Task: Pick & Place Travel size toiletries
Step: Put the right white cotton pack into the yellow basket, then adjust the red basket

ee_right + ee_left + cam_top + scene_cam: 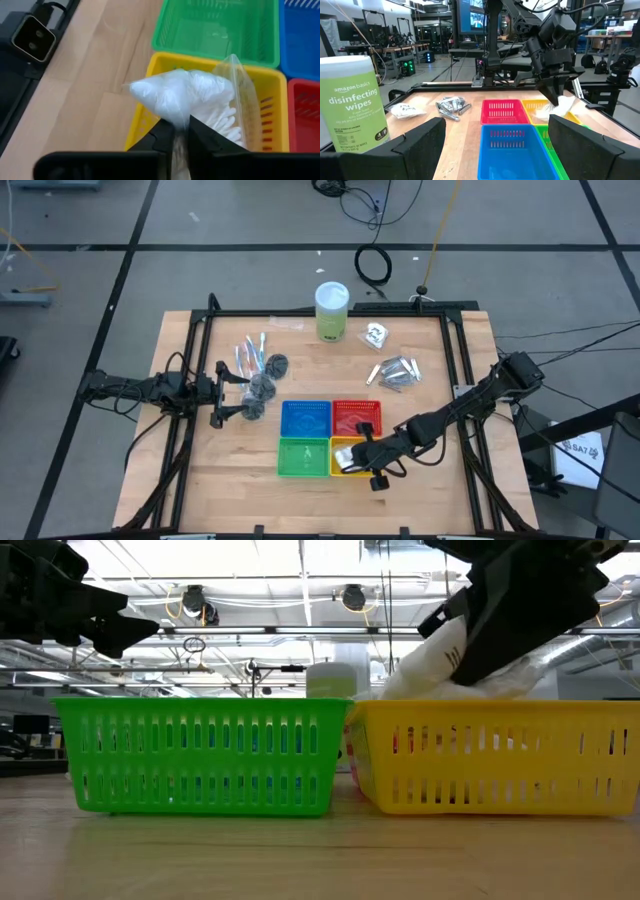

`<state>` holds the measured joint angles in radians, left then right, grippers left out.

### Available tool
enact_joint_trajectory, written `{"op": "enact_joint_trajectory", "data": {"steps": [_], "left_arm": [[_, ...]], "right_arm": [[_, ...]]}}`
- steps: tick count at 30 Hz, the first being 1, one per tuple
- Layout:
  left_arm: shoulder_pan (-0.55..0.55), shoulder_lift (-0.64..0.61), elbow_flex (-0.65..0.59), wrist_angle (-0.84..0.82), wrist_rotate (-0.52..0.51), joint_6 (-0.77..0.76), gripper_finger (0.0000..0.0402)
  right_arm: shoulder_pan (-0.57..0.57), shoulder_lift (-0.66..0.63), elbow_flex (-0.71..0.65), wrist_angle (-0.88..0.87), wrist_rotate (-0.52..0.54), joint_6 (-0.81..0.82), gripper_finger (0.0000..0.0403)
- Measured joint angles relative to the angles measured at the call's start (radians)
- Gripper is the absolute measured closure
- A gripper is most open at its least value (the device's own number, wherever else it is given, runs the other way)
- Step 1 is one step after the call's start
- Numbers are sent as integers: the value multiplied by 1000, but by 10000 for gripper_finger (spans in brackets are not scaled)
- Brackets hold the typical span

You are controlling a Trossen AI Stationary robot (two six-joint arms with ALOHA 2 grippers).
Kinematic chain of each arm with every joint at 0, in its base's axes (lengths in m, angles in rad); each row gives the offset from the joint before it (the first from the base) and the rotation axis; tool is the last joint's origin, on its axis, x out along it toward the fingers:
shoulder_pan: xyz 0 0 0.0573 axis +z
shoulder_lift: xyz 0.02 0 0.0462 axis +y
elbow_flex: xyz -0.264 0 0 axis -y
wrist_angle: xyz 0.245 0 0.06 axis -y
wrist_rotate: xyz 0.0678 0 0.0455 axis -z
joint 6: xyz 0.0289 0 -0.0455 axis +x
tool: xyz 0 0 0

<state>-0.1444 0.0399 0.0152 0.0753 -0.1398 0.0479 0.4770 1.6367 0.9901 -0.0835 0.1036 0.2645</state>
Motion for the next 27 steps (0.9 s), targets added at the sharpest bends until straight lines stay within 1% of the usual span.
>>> {"op": "enact_joint_trajectory", "data": {"steps": [10, 15, 22, 24, 27], "left_arm": [[0, 0, 0, 0, 0, 0, 55], [0, 0, 0, 0, 0, 0, 55], [0, 0, 0, 0, 0, 0, 55], [0, 0, 0, 0, 0, 0, 55], [0, 0, 0, 0, 0, 0, 55]], "right_arm": [[0, -29, -1, 5, 0, 38, 284], [0, -72, -1, 1, -1, 37, 248], [0, -139, -1, 2, 5, 9, 219], [-3, -146, -1, 4, 36, 0, 215], [-11, -146, -1, -5, 110, -19, 214]]}}
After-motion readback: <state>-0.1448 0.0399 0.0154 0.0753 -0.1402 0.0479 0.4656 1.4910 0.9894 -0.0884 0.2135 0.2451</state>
